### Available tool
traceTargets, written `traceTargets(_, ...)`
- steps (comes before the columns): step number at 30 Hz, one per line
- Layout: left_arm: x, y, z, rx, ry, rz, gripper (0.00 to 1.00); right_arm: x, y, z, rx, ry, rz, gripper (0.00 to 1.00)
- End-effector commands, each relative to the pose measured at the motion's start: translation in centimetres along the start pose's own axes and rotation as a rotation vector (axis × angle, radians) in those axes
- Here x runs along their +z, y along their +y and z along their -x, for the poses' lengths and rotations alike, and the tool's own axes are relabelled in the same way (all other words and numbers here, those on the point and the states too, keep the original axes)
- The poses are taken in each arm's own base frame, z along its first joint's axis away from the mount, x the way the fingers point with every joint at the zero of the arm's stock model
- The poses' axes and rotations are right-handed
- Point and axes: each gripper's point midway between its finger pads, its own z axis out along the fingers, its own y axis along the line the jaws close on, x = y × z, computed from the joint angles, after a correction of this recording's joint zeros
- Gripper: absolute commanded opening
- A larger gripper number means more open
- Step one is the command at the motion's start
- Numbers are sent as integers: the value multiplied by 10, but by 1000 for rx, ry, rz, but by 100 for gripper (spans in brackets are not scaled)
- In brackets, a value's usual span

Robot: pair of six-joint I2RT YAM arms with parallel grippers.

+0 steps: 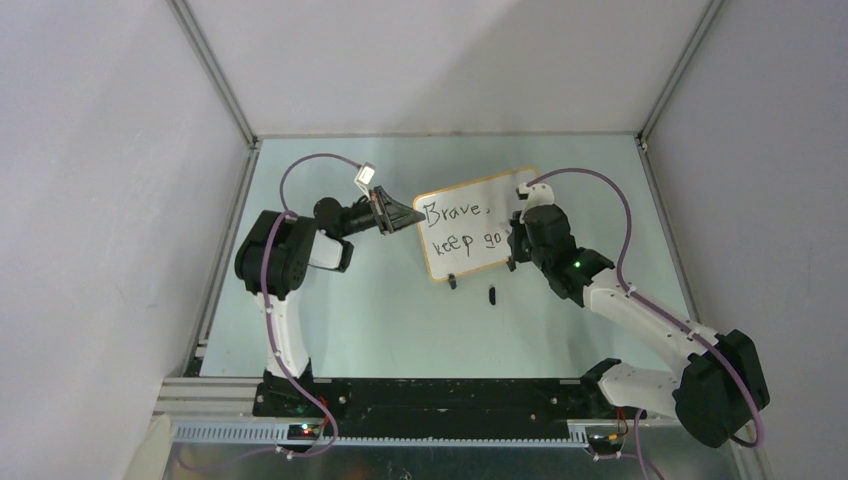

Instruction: Write a sentence on the whiteboard

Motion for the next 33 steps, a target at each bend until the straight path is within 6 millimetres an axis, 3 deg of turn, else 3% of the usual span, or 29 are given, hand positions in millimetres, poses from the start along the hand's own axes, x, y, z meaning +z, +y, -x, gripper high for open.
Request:
traceTargets(1, 0, -19, -8, 60, 54, -69, 0, 2, -3, 22, 13, -68, -13, 0)
traceTargets(19, 0, -19, -8, 61, 54, -70, 0, 16, -7, 21, 24, -48, -31, 0)
traceTargets(28, 0, -19, -8, 60, 54, -70, 0, 13, -10, 27, 38, -68, -43, 0)
traceTargets(33, 0, -19, -8, 61, 53, -69, 0, 16, -5, 21, 28, -44, -17, 0)
